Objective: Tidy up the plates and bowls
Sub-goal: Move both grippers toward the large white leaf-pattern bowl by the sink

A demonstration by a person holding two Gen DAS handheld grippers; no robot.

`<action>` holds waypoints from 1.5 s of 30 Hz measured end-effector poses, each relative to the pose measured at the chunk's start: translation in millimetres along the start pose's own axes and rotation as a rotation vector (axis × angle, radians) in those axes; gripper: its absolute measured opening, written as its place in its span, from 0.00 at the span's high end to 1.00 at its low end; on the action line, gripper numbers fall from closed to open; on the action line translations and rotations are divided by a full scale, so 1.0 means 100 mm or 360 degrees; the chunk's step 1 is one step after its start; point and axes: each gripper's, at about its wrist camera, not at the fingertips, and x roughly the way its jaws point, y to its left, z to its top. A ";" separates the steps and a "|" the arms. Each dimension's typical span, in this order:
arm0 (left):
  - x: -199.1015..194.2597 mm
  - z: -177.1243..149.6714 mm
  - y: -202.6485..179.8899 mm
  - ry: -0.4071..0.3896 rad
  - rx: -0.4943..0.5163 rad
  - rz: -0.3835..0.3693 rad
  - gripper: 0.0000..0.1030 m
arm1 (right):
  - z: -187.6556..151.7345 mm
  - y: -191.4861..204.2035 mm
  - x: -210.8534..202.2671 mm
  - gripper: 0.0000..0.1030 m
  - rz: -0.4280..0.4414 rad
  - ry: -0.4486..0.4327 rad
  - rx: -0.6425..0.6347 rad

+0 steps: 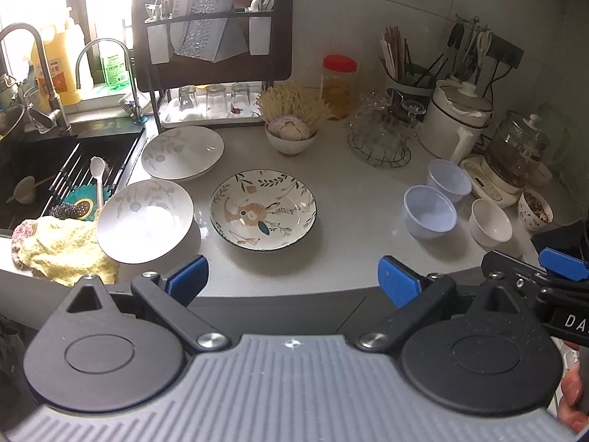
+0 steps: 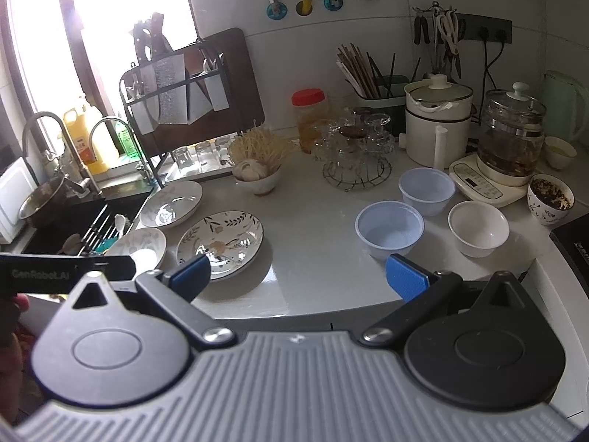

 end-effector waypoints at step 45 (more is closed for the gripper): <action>0.22 -0.17 0.25 0.0073 -0.0196 0.0009 0.03 | -0.14 0.10 0.06 0.00 0.0051 -0.0051 -0.0031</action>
